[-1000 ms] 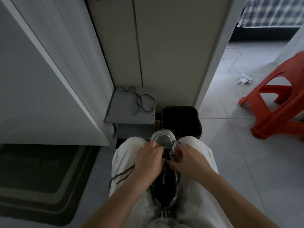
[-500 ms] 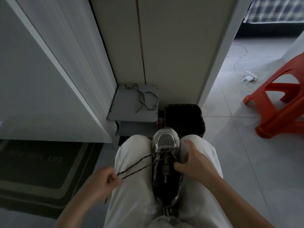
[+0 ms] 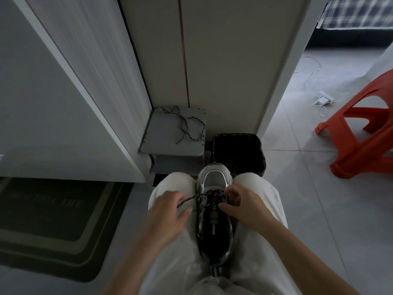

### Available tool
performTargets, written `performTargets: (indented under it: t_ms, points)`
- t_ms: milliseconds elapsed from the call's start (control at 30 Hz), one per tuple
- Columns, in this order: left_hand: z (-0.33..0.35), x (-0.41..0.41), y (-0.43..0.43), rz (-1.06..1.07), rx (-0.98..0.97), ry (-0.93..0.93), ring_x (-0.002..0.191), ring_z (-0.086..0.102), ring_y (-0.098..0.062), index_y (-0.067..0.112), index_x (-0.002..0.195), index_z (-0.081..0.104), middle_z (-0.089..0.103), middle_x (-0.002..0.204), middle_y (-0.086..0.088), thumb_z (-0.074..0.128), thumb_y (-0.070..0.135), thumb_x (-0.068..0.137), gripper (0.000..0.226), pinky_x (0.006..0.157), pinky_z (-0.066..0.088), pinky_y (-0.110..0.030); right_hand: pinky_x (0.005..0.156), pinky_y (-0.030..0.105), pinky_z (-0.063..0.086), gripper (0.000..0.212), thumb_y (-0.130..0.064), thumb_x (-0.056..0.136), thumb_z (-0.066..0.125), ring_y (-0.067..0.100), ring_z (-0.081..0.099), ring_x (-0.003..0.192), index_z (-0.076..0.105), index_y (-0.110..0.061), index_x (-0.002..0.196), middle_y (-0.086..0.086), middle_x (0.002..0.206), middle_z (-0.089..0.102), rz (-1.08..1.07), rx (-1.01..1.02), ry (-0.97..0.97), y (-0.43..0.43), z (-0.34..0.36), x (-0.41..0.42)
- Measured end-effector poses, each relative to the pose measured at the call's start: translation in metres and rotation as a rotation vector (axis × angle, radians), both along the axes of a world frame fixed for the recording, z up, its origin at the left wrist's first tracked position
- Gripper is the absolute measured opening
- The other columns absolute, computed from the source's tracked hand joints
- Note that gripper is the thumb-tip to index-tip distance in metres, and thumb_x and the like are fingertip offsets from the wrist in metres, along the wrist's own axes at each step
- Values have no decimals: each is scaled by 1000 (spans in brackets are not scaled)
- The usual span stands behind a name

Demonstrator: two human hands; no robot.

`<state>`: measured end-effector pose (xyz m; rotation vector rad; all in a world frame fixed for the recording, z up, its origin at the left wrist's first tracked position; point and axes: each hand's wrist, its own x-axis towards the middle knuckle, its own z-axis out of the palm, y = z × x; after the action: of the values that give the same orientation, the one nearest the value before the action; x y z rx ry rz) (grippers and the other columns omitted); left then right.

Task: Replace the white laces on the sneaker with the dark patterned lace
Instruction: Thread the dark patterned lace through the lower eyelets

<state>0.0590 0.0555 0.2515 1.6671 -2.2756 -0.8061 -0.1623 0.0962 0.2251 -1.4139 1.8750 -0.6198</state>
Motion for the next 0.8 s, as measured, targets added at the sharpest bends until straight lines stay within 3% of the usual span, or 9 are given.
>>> performTargets:
  t_ms: [133,200,267,367,467,567,633,800]
  points:
    - [-15,-38,-16,-41,15,-31,107,55,-20,20,113,59,63,111,1,53,31,92,25,90,43,-37,65,17,43,6,-24,83,67,5,59,71,62,-28,83,-12,75,63,8,-32,36,-5,0,2]
    - [-19,-42,-24,-54,15,-92,97,60,-19,22,100,62,67,95,4,53,36,91,18,80,46,-34,71,26,48,1,-23,86,63,12,61,76,64,-23,87,-7,80,66,5,-28,103,-6,2,2]
    - [-15,-41,-34,-49,23,-65,81,62,-17,24,81,60,63,73,7,56,40,89,18,65,43,-26,73,32,49,9,-26,85,62,16,60,81,61,-22,93,-5,87,61,18,-56,165,-9,5,5]
    - [5,-38,-51,-137,129,123,63,59,-12,23,73,63,62,64,7,58,43,87,25,62,49,-31,73,30,47,27,-29,80,67,14,56,84,61,-24,105,-7,94,51,116,-178,163,-19,17,19]
    - [36,-32,-65,-123,261,441,49,45,-7,28,66,65,49,49,11,59,36,90,26,55,42,-28,57,21,39,10,-23,83,65,5,51,62,65,-14,79,-5,73,53,136,-307,124,-39,31,31]
    - [57,-11,-80,-51,253,587,47,42,-2,26,76,68,47,48,12,53,27,95,24,49,40,-15,51,12,38,12,-24,85,64,0,50,52,63,-24,74,-11,60,56,-56,-337,-81,-61,49,23]
    - [58,5,-86,-54,204,503,49,46,-2,25,84,68,53,53,10,51,22,96,20,50,41,-13,52,17,43,14,-26,85,64,1,49,52,61,-28,72,-10,60,57,-101,-386,-161,-70,60,15]
    - [32,36,-84,-67,149,167,59,57,6,24,88,68,66,75,11,60,24,91,8,53,38,-9,53,11,45,15,-28,86,63,-1,54,56,61,-33,72,-9,63,62,-120,-429,-157,-79,69,13]
